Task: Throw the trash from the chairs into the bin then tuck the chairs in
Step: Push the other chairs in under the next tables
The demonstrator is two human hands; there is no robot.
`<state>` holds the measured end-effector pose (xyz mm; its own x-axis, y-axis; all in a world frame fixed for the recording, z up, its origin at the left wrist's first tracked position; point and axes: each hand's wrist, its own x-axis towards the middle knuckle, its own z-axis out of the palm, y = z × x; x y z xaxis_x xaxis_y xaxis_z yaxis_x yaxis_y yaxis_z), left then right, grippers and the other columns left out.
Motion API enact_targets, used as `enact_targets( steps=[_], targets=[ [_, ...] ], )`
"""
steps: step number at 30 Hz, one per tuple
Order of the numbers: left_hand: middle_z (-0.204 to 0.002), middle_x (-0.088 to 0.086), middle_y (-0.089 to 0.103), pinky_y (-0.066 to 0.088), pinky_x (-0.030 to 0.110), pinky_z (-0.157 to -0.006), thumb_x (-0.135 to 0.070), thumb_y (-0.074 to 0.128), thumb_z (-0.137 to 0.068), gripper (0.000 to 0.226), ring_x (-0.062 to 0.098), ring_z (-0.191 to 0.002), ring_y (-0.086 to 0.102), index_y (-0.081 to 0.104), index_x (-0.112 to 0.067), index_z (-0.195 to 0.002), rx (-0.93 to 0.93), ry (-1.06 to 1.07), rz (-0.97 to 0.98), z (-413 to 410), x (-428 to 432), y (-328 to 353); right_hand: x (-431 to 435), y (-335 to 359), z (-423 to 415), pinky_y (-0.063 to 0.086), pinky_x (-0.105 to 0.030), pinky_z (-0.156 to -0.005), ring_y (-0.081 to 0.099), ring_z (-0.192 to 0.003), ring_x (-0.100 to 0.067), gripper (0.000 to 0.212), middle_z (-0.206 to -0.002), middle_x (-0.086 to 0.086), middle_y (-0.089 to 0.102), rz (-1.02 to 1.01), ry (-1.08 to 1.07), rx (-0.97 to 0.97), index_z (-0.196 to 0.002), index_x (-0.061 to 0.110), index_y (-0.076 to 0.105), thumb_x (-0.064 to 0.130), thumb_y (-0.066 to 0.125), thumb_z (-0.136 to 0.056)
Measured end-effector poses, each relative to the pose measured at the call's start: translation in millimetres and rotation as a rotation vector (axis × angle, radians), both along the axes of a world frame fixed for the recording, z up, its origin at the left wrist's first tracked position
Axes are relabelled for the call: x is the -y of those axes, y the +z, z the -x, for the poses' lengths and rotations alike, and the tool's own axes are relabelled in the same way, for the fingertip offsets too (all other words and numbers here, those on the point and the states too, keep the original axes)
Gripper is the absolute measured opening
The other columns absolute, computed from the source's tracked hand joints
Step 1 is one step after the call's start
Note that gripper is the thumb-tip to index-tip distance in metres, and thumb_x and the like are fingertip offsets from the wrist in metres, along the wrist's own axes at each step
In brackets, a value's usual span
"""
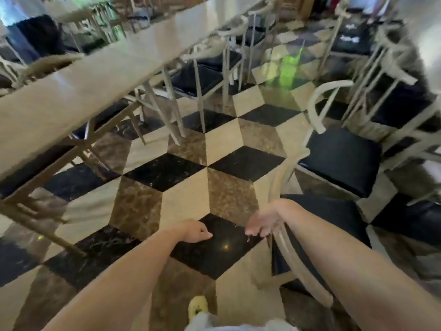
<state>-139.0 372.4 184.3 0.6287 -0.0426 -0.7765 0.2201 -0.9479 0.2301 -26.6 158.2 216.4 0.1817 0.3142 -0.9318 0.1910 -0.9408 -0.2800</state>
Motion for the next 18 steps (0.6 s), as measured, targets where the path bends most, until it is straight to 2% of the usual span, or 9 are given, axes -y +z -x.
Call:
enact_targets(
  steps=[4, 7, 9, 10, 12, 13, 15, 16, 18],
  targets=[
    [-0.149, 0.007, 0.044, 0.028, 0.037, -0.113, -0.041, 0.032, -0.102, 0.051, 0.028, -0.139, 0.038, 0.045, -0.012, -0.141, 0.078, -0.239, 0.043, -96, 20, 21, 31, 19, -40, 0.040, -0.039, -0.108, 0.043, -0.135, -0.021, 0.044, -0.137, -0.003, 0.053, 0.021, -0.186, -0.007, -0.138, 0.014, 0.045, 0.032, 0.049, -0.098],
    [-0.150, 0.006, 0.043, 0.028, 0.037, -0.113, -0.044, 0.034, -0.101, 0.052, 0.027, -0.139, 0.038, 0.043, -0.015, -0.143, 0.099, -0.403, 0.105, -144, 52, 24, 62, 13, -43, 0.041, -0.038, -0.105, 0.050, -0.128, -0.024, 0.046, -0.136, -0.006, 0.056, -0.028, -0.399, 0.063, -0.134, 0.011, 0.050, 0.038, 0.050, -0.097],
    [-0.151, 0.001, 0.042, 0.030, 0.037, -0.114, -0.042, 0.041, -0.100, 0.050, 0.025, -0.139, 0.039, 0.038, -0.021, -0.145, 0.161, -0.488, 0.169, -168, 76, 19, 76, 4, -38, 0.044, -0.034, -0.099, 0.057, -0.116, -0.018, 0.043, -0.125, -0.002, 0.060, -0.037, -0.431, 0.082, -0.127, 0.014, 0.053, 0.044, 0.048, -0.097],
    [-0.150, -0.001, 0.043, 0.032, 0.036, -0.113, -0.041, 0.046, -0.098, 0.050, 0.023, -0.138, 0.041, 0.038, -0.024, -0.145, 0.219, -0.546, 0.210, -177, 88, 15, 80, -3, -34, 0.047, -0.031, -0.092, 0.059, -0.103, -0.014, 0.040, -0.113, 0.002, 0.061, -0.053, -0.454, 0.108, -0.119, 0.016, 0.056, 0.047, 0.047, -0.096],
    [-0.150, -0.004, 0.042, 0.029, 0.035, -0.115, -0.040, 0.054, -0.095, 0.052, 0.020, -0.139, 0.040, 0.041, -0.027, -0.143, 0.383, -0.761, 0.246, -197, 109, 3, 85, -22, -28, 0.044, -0.024, -0.075, 0.054, -0.082, -0.009, 0.035, -0.099, 0.004, 0.057, -0.087, -0.504, 0.189, -0.106, 0.019, 0.055, 0.050, 0.046, -0.094],
    [-0.153, -0.005, 0.039, 0.023, 0.035, -0.118, -0.041, 0.054, -0.094, 0.053, 0.019, -0.143, 0.034, 0.041, -0.027, -0.144, 0.446, -0.920, 0.224, -207, 118, -4, 86, -32, -24, 0.041, -0.024, -0.074, 0.052, -0.082, -0.011, 0.033, -0.102, 0.002, 0.056, -0.096, -0.531, 0.227, -0.107, 0.019, 0.053, 0.049, 0.046, -0.094],
    [-0.156, -0.006, 0.032, 0.011, 0.038, -0.122, -0.047, 0.051, -0.094, 0.056, 0.018, -0.148, 0.021, 0.040, -0.025, -0.145, 0.467, -1.214, 0.152, -225, 130, -16, 81, -47, -16, 0.040, -0.029, -0.080, 0.052, -0.090, -0.016, 0.034, -0.109, 0.000, 0.056, -0.103, -0.604, 0.291, -0.113, 0.019, 0.051, 0.047, 0.045, -0.094],
    [-0.155, -0.005, 0.034, 0.008, 0.040, -0.122, -0.048, 0.050, -0.094, 0.056, 0.018, -0.148, 0.022, 0.042, -0.025, -0.144, 0.437, -1.313, 0.147, -232, 133, -20, 75, -52, -11, 0.041, -0.032, -0.085, 0.052, -0.094, -0.018, 0.036, -0.111, -0.001, 0.056, -0.109, -0.681, 0.307, -0.114, 0.019, 0.050, 0.048, 0.045, -0.095],
    [-0.142, -0.005, 0.052, 0.010, 0.040, -0.121, -0.045, 0.054, -0.092, 0.047, 0.017, -0.138, 0.039, 0.053, -0.026, -0.135, 0.423, -1.381, 0.226, -244, 138, -23, 61, -59, -3, 0.043, -0.036, -0.096, 0.056, -0.105, -0.020, 0.044, -0.123, -0.003, 0.058, -0.146, -0.859, 0.336, -0.126, 0.017, 0.050, 0.049, 0.044, -0.095]
  ],
)
